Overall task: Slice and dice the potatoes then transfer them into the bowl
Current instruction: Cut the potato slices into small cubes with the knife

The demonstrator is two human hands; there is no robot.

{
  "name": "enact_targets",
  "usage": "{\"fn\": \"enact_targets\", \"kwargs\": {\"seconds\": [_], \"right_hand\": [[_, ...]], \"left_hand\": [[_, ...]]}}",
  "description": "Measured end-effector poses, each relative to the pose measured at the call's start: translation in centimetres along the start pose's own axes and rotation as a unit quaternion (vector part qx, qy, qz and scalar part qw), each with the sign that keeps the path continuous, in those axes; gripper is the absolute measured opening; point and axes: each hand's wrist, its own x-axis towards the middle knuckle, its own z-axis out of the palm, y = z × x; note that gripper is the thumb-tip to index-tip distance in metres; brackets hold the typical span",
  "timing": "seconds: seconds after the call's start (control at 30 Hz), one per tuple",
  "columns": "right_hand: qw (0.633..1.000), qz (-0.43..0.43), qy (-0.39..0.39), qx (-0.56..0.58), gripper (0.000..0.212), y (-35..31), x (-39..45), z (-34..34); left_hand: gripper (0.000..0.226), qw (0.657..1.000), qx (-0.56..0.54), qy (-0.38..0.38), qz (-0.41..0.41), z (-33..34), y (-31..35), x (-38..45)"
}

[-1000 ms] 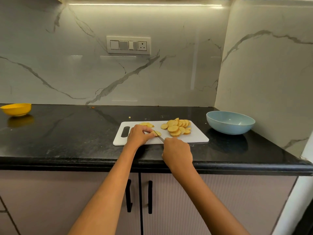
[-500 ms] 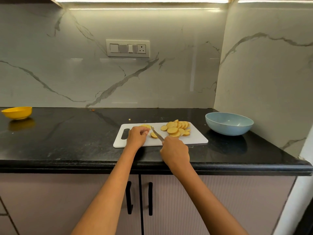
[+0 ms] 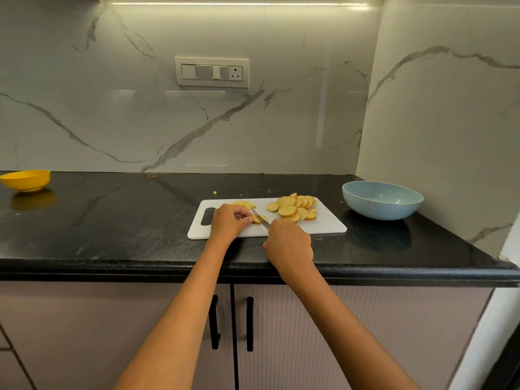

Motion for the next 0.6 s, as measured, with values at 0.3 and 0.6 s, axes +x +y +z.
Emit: {"fn": "enact_targets", "kwargs": {"seconds": [0.3, 0.6], "right_hand": [[1.000, 0.000, 0.007, -0.001, 0.026, -0.5, 0.2, 0.2], [1.000, -0.013, 0.001, 0.003, 0.026, -0.8, 1.4, -0.4]], "left_hand": [[0.017, 1.000, 0.008, 0.002, -0.006, 0.0, 0.1, -0.1], [0.016, 1.000, 0.012, -0.001, -0.006, -0.1, 0.3, -0.2]]}}
